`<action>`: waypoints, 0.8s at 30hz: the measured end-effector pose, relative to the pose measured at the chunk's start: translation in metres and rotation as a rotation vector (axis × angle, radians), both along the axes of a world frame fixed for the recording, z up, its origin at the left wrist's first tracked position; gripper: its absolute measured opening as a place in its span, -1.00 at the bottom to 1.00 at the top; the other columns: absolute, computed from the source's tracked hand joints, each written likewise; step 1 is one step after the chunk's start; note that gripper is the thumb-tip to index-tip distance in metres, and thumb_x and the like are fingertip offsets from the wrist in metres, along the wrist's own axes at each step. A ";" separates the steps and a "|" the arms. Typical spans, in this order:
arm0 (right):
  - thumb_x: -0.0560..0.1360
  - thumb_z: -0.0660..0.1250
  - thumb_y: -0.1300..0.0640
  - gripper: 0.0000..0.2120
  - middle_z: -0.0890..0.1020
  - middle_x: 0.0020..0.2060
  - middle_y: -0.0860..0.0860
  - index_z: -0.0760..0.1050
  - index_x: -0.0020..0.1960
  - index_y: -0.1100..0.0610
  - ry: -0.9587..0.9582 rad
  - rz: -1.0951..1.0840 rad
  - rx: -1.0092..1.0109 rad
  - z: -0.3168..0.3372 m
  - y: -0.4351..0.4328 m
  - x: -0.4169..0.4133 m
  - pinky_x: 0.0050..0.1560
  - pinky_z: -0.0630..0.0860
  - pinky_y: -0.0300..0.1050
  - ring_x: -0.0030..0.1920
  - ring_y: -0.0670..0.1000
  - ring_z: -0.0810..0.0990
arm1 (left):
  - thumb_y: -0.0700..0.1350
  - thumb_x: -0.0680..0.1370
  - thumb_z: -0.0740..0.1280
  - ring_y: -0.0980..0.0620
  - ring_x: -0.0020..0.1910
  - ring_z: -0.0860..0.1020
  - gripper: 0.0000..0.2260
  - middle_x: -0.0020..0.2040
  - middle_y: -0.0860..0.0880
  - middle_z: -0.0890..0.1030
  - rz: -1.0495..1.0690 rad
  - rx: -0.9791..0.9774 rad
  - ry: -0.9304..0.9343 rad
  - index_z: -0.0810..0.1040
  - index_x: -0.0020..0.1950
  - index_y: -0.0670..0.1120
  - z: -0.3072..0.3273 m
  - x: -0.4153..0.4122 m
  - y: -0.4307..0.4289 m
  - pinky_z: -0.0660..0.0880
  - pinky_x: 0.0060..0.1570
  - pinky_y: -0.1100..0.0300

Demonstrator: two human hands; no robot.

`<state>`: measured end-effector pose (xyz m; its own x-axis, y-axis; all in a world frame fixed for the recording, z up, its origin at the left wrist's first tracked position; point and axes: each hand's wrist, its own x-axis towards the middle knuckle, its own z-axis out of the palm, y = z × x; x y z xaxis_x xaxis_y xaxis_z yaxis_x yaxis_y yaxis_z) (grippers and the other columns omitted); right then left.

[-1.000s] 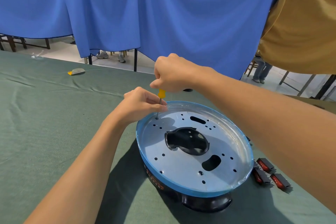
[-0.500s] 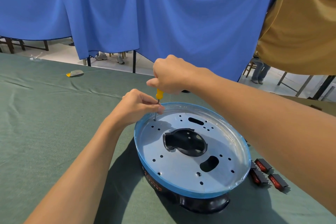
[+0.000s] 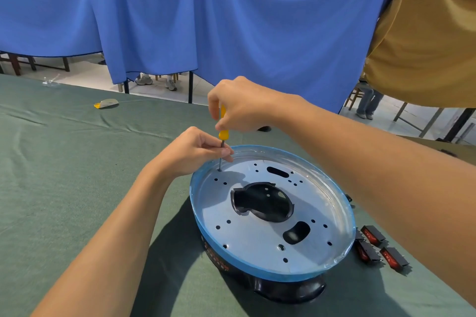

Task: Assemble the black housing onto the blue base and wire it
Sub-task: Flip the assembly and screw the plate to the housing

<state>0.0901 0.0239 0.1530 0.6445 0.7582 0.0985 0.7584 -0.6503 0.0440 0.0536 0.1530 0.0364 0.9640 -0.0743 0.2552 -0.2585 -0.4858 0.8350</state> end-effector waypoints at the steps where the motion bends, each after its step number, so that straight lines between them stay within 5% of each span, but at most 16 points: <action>1: 0.48 0.41 0.10 -0.83 0.48 -0.20 0.03 0.43 -0.22 0.01 -0.007 -0.004 0.006 0.000 0.000 0.000 -0.38 0.39 -0.13 -0.16 0.08 0.54 | -0.12 0.54 0.43 0.26 0.02 0.63 -0.81 -0.10 0.19 0.72 -0.009 0.004 0.003 0.73 -0.20 0.14 0.000 0.000 -0.001 0.47 0.29 -0.01; 6: 0.54 0.31 -0.05 -0.59 0.34 -0.34 0.05 0.24 -0.36 0.08 -0.061 -0.092 0.054 -0.009 0.001 0.004 -0.40 0.32 -0.11 -0.39 0.07 0.39 | -0.06 0.40 0.55 0.17 0.00 0.65 -0.92 -0.19 0.12 0.73 0.113 -0.052 -0.056 0.74 -0.22 0.14 -0.004 0.000 -0.002 0.49 0.24 -0.05; 11: 0.46 0.41 0.03 -0.76 0.44 -0.19 0.01 0.34 -0.23 0.00 -0.018 -0.024 0.009 -0.006 0.002 0.003 -0.31 0.43 -0.08 -0.12 0.10 0.54 | -0.17 0.55 0.41 0.25 0.01 0.64 -0.83 -0.10 0.16 0.72 -0.032 -0.030 0.005 0.72 -0.15 0.07 -0.001 0.000 0.000 0.49 0.16 0.19; 17: 0.54 0.29 -0.09 -0.64 0.37 -0.30 0.02 0.27 -0.31 0.06 -0.074 -0.100 0.023 -0.010 -0.001 0.003 -0.36 0.30 -0.09 -0.29 0.08 0.41 | -0.09 0.40 0.55 0.18 -0.12 0.66 -0.91 -0.22 0.08 0.73 0.117 -0.073 -0.064 0.74 -0.23 0.11 -0.003 0.000 -0.003 0.54 0.18 -0.06; 21: 0.50 0.35 0.07 -0.89 0.50 -0.11 0.06 0.44 -0.09 0.08 -0.016 -0.029 0.009 -0.007 0.000 0.003 -0.16 0.54 0.03 -0.02 0.14 0.53 | -0.15 0.51 0.46 0.18 0.00 0.66 -0.85 -0.13 0.14 0.73 0.033 -0.042 -0.021 0.74 -0.18 0.10 -0.002 0.000 -0.001 0.50 0.26 -0.03; 24: 0.53 0.31 0.11 -0.75 0.39 -0.27 0.06 0.31 -0.27 0.07 -0.066 -0.060 0.036 -0.008 -0.002 0.003 -0.35 0.40 -0.06 -0.18 0.13 0.50 | -0.10 0.47 0.49 0.13 -0.01 0.67 -0.93 -0.16 0.11 0.73 0.078 -0.056 -0.035 0.75 -0.16 0.07 -0.003 0.000 -0.004 0.52 0.22 -0.06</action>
<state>0.0931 0.0219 0.1445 0.6799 0.7136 0.1689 0.7142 -0.6966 0.0681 0.0533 0.1491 0.0337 0.9567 0.0157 0.2907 -0.2516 -0.4580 0.8526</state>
